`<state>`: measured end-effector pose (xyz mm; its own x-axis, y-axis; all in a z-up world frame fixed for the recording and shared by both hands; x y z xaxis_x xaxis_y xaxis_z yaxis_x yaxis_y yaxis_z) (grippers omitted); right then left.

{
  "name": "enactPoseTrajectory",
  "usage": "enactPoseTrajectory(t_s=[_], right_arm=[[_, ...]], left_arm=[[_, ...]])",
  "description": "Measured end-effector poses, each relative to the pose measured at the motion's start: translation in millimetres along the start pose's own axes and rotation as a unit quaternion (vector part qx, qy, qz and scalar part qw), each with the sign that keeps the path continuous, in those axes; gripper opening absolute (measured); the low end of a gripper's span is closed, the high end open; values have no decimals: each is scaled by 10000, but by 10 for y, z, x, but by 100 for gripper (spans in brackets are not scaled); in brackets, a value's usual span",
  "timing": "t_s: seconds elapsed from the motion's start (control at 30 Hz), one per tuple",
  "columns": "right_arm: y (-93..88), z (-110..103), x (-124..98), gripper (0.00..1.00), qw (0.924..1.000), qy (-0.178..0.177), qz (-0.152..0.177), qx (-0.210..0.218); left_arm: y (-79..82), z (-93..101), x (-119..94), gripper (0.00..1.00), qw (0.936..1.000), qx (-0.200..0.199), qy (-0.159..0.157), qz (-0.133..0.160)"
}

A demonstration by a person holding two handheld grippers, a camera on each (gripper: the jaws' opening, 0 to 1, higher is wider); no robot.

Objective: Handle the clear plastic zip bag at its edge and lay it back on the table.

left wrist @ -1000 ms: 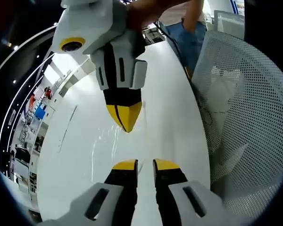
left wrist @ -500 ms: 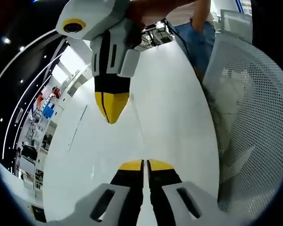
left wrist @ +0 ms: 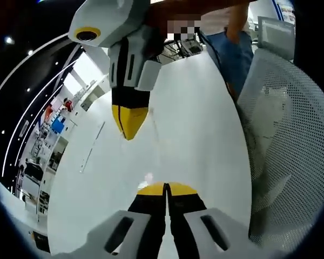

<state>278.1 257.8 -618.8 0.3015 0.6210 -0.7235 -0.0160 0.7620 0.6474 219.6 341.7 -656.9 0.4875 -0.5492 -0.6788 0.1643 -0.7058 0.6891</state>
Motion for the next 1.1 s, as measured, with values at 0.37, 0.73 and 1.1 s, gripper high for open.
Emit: enactPoseTrajectory(t_s=[0.37,0.73,1.1], right_arm=[[-48,-27,30,0,10000,54,-48,-18],[-146,-149,158,0,9985,183,-354,-383],[-122,-267,169,0,9962,360,-430,-664]], left_arm=[[15,21,-16,0,10000,43,2,23],[220,12,-58,0,9984,313,58,469],[149,48,14,8,9986,474,36,238]])
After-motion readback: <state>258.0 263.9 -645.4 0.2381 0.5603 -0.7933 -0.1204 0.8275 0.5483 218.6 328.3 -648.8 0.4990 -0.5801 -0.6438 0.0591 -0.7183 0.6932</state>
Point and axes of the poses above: the point that each gripper's makers call its tool centre point, and the gripper's own axes: x roughly forward along the fingers, z roughly to its right, y roughly out of its top, the point moved 4 cm from there along -x, roughly backward along the fingers, and after that the axes turned 14 degrees about -x, right-handed, at the moved point
